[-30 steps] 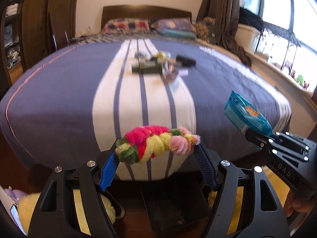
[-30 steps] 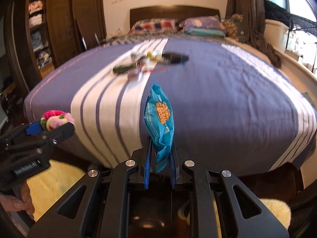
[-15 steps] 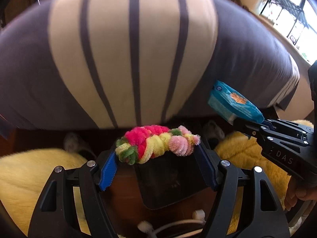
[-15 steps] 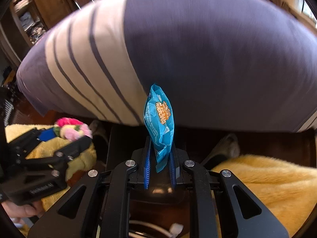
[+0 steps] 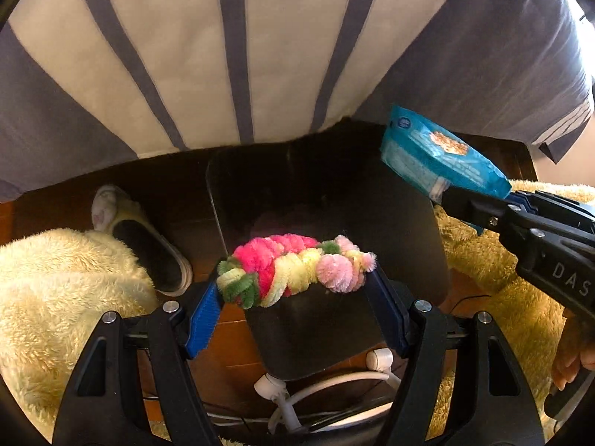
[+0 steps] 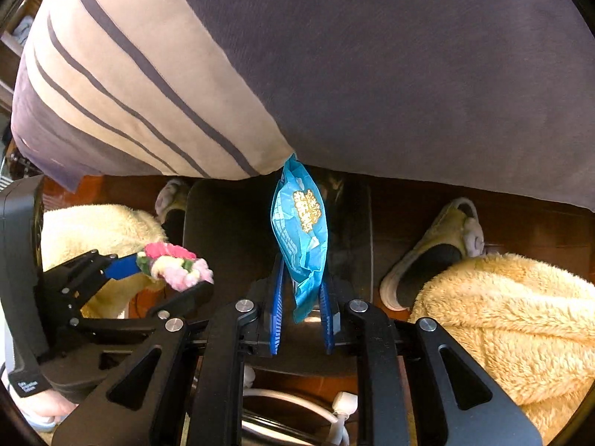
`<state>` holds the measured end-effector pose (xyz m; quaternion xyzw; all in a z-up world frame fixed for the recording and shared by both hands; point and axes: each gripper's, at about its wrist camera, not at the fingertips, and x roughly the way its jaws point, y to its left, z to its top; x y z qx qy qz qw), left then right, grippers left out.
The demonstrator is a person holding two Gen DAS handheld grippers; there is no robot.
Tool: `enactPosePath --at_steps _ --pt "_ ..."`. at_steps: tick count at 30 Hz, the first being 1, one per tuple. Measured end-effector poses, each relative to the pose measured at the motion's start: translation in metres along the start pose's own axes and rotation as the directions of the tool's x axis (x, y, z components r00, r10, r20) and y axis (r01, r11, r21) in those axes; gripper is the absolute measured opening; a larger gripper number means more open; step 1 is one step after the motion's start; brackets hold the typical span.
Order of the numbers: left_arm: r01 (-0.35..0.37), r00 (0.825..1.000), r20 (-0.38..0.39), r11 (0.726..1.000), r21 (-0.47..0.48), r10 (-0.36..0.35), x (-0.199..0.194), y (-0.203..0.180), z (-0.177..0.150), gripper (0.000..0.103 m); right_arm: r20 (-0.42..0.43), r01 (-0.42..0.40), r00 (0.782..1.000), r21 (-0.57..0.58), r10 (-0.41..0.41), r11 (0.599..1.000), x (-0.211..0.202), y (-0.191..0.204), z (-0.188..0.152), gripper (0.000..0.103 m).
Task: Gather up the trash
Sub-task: 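Carry the wrapper and braid in both tools down to the black trash bin, then open both tools over the bin to drop wrapper and braid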
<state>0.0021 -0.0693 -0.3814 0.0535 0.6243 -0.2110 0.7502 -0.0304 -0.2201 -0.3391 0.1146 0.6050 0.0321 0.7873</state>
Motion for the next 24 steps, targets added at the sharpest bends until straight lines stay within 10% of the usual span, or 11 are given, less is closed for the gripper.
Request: enactPosePath --at_steps 13,24 --pt "-0.009 0.999 0.045 1.000 0.005 0.008 -0.014 -0.005 0.000 0.095 0.063 0.001 0.998 0.031 -0.003 1.000 -0.010 0.002 0.011 0.049" --pt "-0.062 0.970 0.238 0.997 0.044 0.050 -0.088 -0.013 0.009 0.095 0.283 0.079 0.955 0.055 -0.091 0.995 -0.086 -0.003 0.022 0.066"
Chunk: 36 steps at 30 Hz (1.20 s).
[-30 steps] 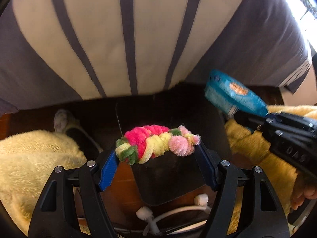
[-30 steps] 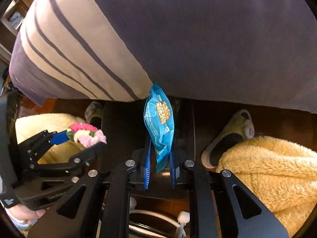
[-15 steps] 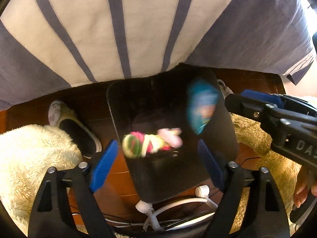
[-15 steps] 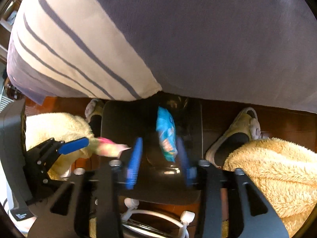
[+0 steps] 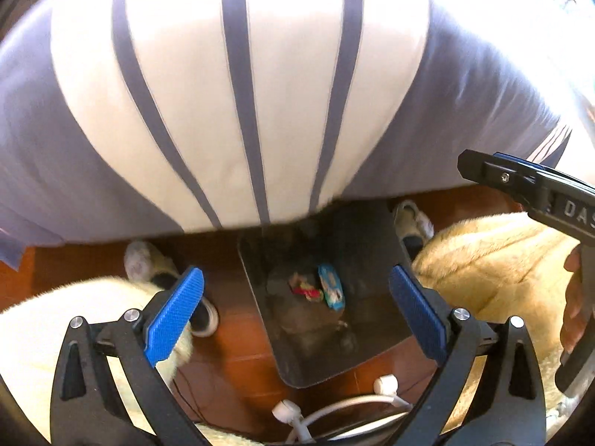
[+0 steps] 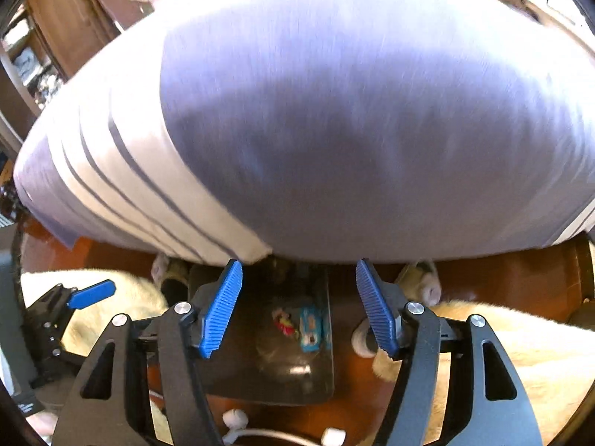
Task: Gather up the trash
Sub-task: 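Open both tools over the bin to drop wrapper and braid, then grasp the pink ribbon with the right tool while the left tool grasps the green bottle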
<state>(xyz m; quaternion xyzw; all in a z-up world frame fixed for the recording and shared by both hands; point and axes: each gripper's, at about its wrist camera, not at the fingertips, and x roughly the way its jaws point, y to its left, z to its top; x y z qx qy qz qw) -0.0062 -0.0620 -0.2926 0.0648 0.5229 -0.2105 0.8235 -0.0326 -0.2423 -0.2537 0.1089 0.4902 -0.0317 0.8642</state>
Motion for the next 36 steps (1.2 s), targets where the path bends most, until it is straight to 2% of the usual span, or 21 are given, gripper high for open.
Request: enactPosePath --at_steps 6,12,22,29,32,36 --pt "-0.024 0.991 0.129 1.000 -0.003 0.024 -0.052 0.006 0.025 0.095 0.140 0.009 0.990 -0.008 -0.008 1.000 -0.046 0.003 0.025 0.070" --pt "-0.056 0.967 0.247 0.998 -0.028 0.062 -0.097 0.018 0.053 0.095 0.234 -0.004 0.972 -0.030 0.010 1.000 -0.077 0.007 0.049 0.076" --pt "-0.115 0.938 0.319 0.991 -0.072 0.132 -0.113 0.050 0.104 0.095 0.295 -0.025 0.955 -0.044 0.037 0.999 -0.081 0.020 0.100 0.076" --pt "-0.132 0.935 0.318 0.987 -0.094 0.155 -0.104 0.072 0.130 0.095 0.271 -0.122 0.952 -0.085 0.140 0.989 -0.054 0.050 0.145 0.075" --pt "-0.129 0.936 0.319 0.987 -0.093 0.152 -0.100 0.077 0.138 0.095 0.261 -0.128 0.953 -0.112 0.153 0.985 -0.040 0.068 0.162 0.067" --pt "-0.123 0.936 0.323 0.989 -0.085 0.144 -0.095 0.079 0.149 0.095 0.223 -0.139 0.961 -0.127 0.165 0.982 -0.014 0.085 0.178 0.051"
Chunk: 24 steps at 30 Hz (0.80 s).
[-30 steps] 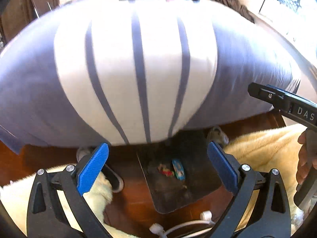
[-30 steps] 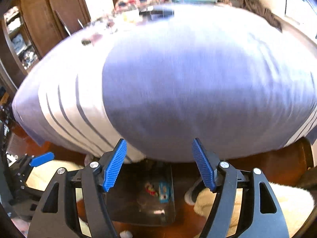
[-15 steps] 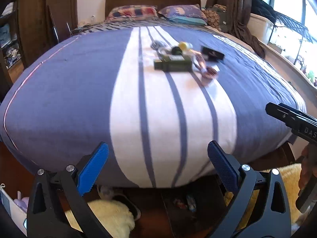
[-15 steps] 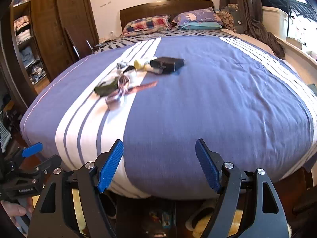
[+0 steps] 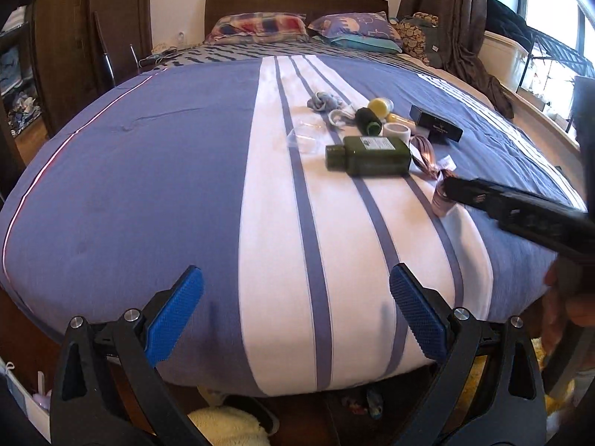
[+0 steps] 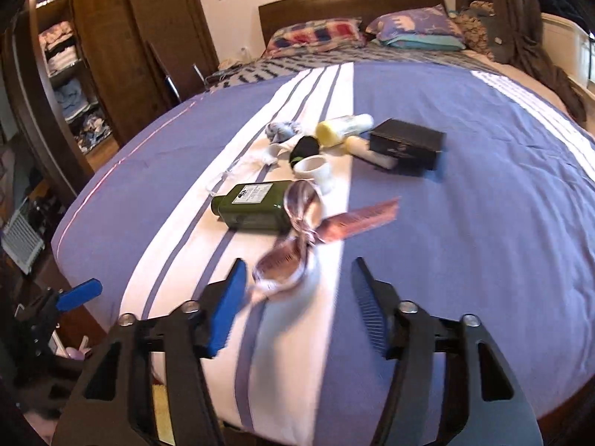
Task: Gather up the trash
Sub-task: 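Grasp the pink ribbon with the right tool while the left tool grasps the green bottle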
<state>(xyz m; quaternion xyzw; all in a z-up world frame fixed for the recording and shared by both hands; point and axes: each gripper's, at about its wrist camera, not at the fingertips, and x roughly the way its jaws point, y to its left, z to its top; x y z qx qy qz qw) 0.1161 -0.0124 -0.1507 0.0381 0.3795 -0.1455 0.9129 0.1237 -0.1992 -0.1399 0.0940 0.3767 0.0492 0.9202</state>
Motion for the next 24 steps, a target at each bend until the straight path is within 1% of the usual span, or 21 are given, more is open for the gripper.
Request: enactPosePath --at_steps 1,2,4,5,6,8,10,14,19,21,24 --pt "0.002 1.000 0.002 1.000 0.003 -0.002 0.002 -0.001 0.003 0.095 -0.010 0.003 1.000 -0.003 -0.003 1.000 0.007 0.001 0.001 0.045" --pt "0.007 1.000 0.003 1.000 0.006 -0.007 0.004 -0.002 0.005 0.095 -0.017 0.006 1.000 -0.002 -0.006 1.000 0.012 0.000 0.001 0.042" --pt "0.020 1.000 0.002 1.000 0.007 -0.020 0.009 -0.003 0.011 0.095 -0.027 0.019 0.999 -0.007 -0.019 1.000 0.020 0.000 0.002 0.024" --pt "0.026 1.000 0.000 1.000 0.007 -0.026 0.012 -0.005 0.014 0.095 -0.024 0.034 0.999 -0.017 -0.034 0.999 0.021 -0.001 0.002 0.019" --pt "0.031 1.000 -0.001 1.000 0.007 -0.031 0.015 -0.006 0.017 0.095 -0.020 0.041 0.999 -0.020 -0.041 0.999 0.020 -0.003 0.003 0.012" --pt "0.043 0.999 -0.002 0.999 0.005 -0.043 0.021 -0.009 0.023 0.095 -0.012 0.049 0.999 -0.017 -0.049 0.999 0.018 -0.008 0.005 0.011" --pt "0.059 0.998 -0.006 0.998 0.000 -0.059 0.027 -0.014 0.029 0.095 0.021 0.097 0.995 -0.024 -0.097 0.995 0.010 -0.015 0.007 0.010" --pt "0.087 0.996 -0.012 0.996 0.000 -0.087 0.040 -0.027 0.042 0.095 0.052 0.132 0.990 -0.006 -0.132 0.991 -0.005 -0.033 0.013 0.010" --pt "0.125 0.992 -0.021 0.992 -0.028 -0.126 0.061 -0.040 0.060 0.095 0.075 0.147 0.986 0.007 -0.147 0.989 -0.014 -0.047 0.019 0.010" --pt "0.151 0.988 -0.029 0.988 -0.042 -0.152 0.071 -0.046 0.067 0.095 0.081 0.148 0.986 0.006 -0.148 0.989 -0.015 -0.050 0.020 0.010" --pt "0.135 0.990 -0.041 0.990 -0.037 -0.137 0.085 -0.053 0.075 0.095 0.086 0.140 0.986 0.007 -0.140 0.990 -0.016 -0.055 0.021 0.010"
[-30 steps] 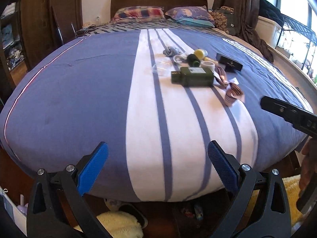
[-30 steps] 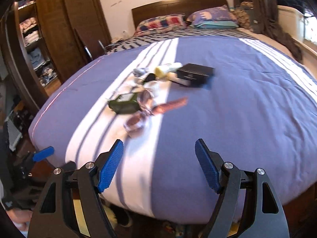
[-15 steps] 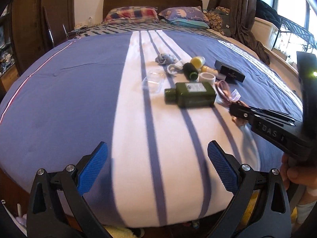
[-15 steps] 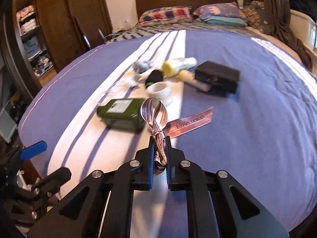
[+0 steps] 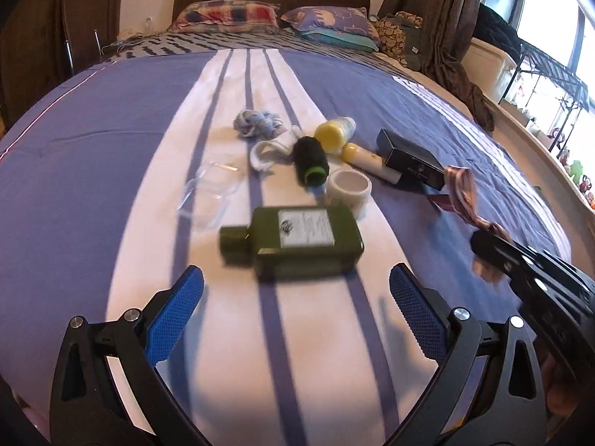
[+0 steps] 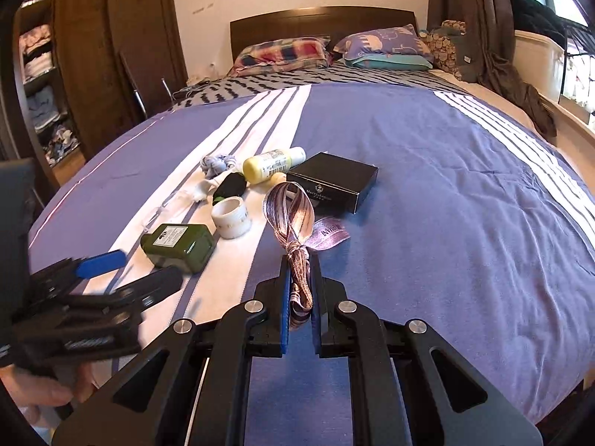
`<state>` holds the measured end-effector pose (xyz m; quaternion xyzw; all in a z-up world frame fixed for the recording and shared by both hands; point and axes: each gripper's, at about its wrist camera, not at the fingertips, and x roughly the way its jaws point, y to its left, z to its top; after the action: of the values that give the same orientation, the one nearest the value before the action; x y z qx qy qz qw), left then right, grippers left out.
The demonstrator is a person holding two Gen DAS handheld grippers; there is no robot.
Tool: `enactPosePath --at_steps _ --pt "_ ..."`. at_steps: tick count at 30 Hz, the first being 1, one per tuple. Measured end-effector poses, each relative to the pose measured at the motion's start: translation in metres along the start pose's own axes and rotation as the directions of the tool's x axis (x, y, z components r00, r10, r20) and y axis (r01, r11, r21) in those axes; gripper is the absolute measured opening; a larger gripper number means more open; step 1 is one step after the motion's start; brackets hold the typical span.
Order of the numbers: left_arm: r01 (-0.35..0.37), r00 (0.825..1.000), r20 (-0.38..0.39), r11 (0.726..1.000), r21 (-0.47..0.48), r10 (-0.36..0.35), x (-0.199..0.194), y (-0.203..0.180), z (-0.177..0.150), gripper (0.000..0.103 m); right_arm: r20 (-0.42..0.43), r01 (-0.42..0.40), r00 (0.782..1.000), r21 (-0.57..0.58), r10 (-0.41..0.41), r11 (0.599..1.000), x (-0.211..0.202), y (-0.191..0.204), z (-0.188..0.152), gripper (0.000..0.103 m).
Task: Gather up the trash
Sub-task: 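Grasp the pink ribbon with the right tool while the left tool grasps the green bottle, then carry the ribbon and green bottle in both tools down to the trash bin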
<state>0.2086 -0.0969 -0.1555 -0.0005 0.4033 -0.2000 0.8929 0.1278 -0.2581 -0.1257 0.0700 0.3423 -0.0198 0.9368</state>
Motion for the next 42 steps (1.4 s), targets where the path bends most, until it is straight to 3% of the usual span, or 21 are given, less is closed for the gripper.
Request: enactPosePath --at_steps 10,14,18,28,42 --pt "-0.041 0.999 -0.013 0.999 -0.011 0.040 0.024 0.004 0.014 0.094 0.001 -0.014 1.000 -0.006 0.014 1.000 0.005 -0.008 -0.002 0.010" --pt "-0.048 0.999 -0.008 0.999 -0.002 0.048 0.022 0.004 0.015 0.082 -0.003 -0.018 1.000 -0.003 0.018 1.000 0.007 -0.010 -0.004 0.010" --pt "-0.047 0.999 -0.014 0.999 0.010 0.047 0.016 0.001 0.012 0.082 -0.003 -0.007 1.000 -0.008 0.007 1.000 0.002 -0.010 -0.005 0.010" --pt "0.005 0.999 0.044 0.998 0.059 -0.007 -0.050 -0.019 -0.025 0.082 0.020 0.040 0.999 -0.030 -0.040 0.999 -0.041 -0.008 -0.020 0.010" --pt "0.037 0.994 0.094 0.993 0.116 -0.048 -0.131 -0.052 -0.083 0.082 0.057 0.074 0.996 -0.042 -0.072 0.996 -0.124 -0.003 -0.069 0.010"
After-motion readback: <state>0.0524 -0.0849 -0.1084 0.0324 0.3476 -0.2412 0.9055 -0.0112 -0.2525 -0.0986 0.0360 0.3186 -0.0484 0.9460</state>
